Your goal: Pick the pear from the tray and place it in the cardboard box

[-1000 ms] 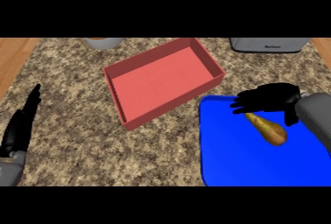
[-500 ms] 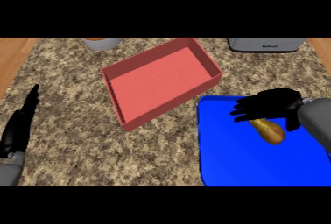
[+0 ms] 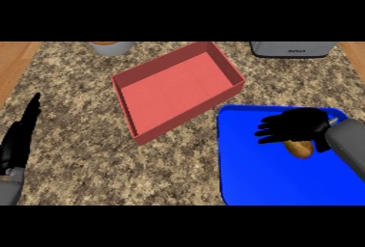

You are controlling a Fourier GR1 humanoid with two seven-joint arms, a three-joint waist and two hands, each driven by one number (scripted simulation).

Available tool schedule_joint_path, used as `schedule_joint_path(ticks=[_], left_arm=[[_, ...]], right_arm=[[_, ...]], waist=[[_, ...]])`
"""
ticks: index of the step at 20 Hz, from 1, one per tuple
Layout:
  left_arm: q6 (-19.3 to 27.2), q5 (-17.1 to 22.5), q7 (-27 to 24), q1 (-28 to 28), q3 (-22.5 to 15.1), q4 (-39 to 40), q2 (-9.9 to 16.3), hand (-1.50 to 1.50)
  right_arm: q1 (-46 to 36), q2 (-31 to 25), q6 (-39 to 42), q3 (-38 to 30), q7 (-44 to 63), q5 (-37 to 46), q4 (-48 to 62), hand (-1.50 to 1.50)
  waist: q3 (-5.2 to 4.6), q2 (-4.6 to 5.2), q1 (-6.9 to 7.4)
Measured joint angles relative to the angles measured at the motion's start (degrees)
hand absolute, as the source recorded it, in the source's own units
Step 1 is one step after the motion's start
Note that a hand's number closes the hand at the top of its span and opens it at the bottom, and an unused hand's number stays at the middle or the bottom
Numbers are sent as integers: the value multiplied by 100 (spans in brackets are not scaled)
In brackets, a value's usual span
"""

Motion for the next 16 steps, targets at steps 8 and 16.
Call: schedule_joint_path(ticks=[8,16], left_arm=[[-92,-171,-215,-14,134,177,-186,0],[-231,-169,-38,119,254,-132,-112,0]], right_arm=[[102,443,-406,-441,78,272,198,150],[249,600,-966,-955,36,95,12,150]], waist=[[-44,-26,15],[-56,-36,9]])
